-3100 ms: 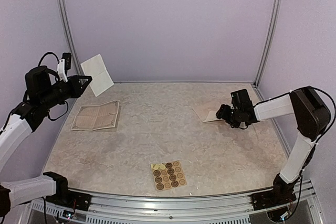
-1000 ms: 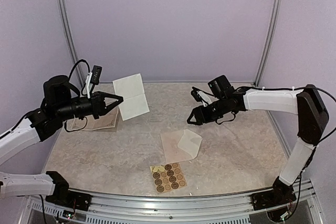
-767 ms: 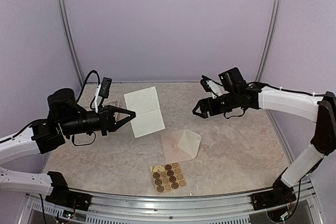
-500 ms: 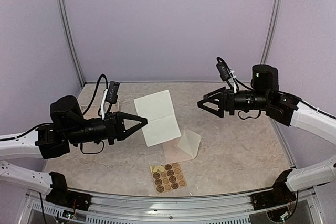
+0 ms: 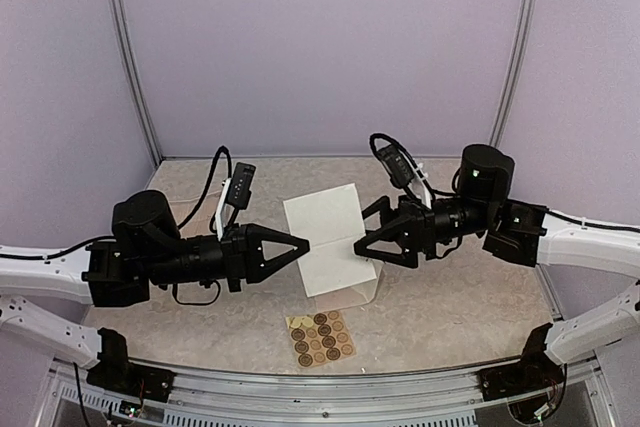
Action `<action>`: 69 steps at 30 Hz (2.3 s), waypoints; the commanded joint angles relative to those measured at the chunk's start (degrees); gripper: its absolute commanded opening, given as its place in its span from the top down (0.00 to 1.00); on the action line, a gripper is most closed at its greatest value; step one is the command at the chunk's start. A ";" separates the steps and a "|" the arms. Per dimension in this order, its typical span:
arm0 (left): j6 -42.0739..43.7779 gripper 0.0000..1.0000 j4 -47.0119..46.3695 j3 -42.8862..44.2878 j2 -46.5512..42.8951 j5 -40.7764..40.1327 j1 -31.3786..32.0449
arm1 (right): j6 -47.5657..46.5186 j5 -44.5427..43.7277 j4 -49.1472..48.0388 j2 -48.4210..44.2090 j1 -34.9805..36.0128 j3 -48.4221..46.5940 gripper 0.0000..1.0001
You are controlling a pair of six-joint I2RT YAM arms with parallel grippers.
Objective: Place the letter into the envelope and seal it
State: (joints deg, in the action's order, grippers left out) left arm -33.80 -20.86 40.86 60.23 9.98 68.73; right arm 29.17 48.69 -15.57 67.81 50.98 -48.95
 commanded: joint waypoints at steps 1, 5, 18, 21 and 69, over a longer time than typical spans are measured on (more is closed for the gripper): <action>0.71 1.00 -1.48 2.00 0.98 -1.15 0.38 | 2.81 1.91 -7.62 1.21 1.47 0.54 0.31; 0.84 1.00 -0.22 2.21 1.51 -2.26 0.37 | 3.66 1.09 -8.66 0.62 1.47 1.11 0.59; -1.71 0.59 4.46 2.58 4.56 -11.38 0.01 | 2.31 -16.32 6.78 0.32 0.17 -0.04 1.00; -5.67 0.48 7.05 1.75 5.78 -15.09 -1.74 | 4.05 -20.49 10.99 0.56 -3.33 1.30 1.00; -21.00 0.58 -0.66 5.10 47.94 -4.06 -14.41 | -0.52 -25.39 25.68 29.57 -18.64 -3.22 1.00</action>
State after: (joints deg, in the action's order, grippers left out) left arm -54.85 -22.52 45.47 106.26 5.61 54.30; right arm 29.58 21.74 9.23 95.70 32.75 -51.07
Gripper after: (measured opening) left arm 0.435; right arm 0.003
